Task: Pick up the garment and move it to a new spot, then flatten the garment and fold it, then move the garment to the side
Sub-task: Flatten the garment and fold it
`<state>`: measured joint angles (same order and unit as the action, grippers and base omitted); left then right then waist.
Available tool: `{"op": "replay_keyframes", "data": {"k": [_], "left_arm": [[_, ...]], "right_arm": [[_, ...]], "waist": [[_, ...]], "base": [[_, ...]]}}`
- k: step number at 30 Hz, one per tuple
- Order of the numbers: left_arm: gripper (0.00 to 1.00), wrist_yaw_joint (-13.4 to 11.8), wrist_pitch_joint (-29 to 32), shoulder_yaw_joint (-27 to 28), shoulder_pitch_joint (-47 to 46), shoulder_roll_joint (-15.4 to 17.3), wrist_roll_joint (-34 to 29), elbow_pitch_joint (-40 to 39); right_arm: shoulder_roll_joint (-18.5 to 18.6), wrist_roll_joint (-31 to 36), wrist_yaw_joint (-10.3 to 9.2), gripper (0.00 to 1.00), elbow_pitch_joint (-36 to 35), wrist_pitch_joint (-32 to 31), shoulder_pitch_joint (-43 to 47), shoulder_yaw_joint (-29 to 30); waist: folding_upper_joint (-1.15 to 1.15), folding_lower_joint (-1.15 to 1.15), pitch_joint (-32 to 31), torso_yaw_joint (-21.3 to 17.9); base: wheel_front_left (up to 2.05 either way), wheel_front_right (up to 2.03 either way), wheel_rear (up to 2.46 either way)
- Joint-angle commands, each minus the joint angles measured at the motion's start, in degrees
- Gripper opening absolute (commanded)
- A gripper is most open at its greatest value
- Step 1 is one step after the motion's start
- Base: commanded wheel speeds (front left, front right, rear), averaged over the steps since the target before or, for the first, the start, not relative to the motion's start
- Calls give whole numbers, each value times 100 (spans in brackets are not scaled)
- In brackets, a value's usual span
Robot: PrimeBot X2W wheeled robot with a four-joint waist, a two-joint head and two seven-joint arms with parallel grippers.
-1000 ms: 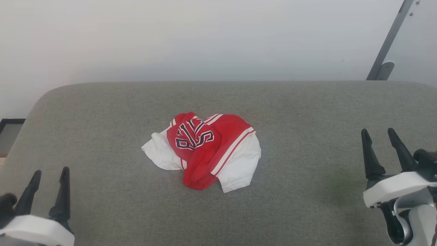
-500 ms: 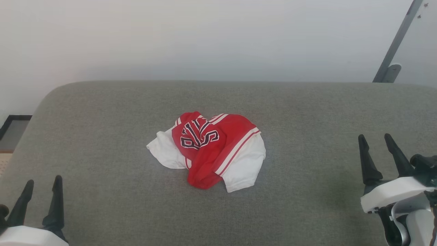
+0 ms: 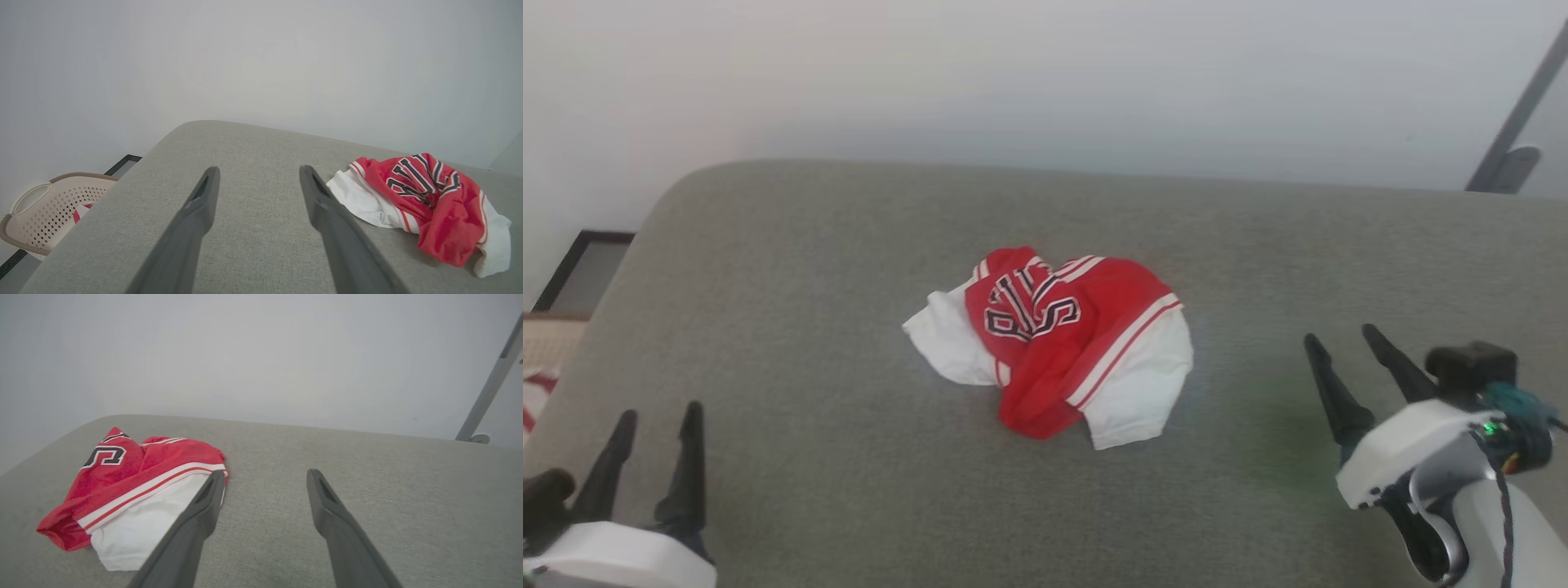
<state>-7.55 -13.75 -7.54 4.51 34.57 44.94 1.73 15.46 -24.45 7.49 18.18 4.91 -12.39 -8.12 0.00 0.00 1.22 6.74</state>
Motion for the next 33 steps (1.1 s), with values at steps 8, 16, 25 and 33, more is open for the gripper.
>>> {"op": "replay_keyframes", "data": {"k": [8, 16, 25, 33], "left_arm": [[100, 61, 80, -342, -437, -219, -146, -76], [100, 186, 46, -666, -860, -511, -240, 107], [100, 329, -10, -849, -1180, -746, -278, 406], [100, 375, -71, -769, -1166, -787, -243, 556]], "right_arm": [[99, -271, 0, 100, 106, -1134, -586, -427], [216, -294, 0, 100, 262, -2171, -1047, -779], [365, -161, -1, 0, 375, -2985, -1279, -1061], [459, -221, -1, 0, 50, -3274, -1340, -908]], "waist": [[0, 0, 484, 553], [0, 0, 874, 964], [0, 0, 1104, 1208], [0, 0, 1086, 1144]], "base": [[0, 0, 0], [0, 0, 0], [0, 0, 0], [0, 0, 0]]}}
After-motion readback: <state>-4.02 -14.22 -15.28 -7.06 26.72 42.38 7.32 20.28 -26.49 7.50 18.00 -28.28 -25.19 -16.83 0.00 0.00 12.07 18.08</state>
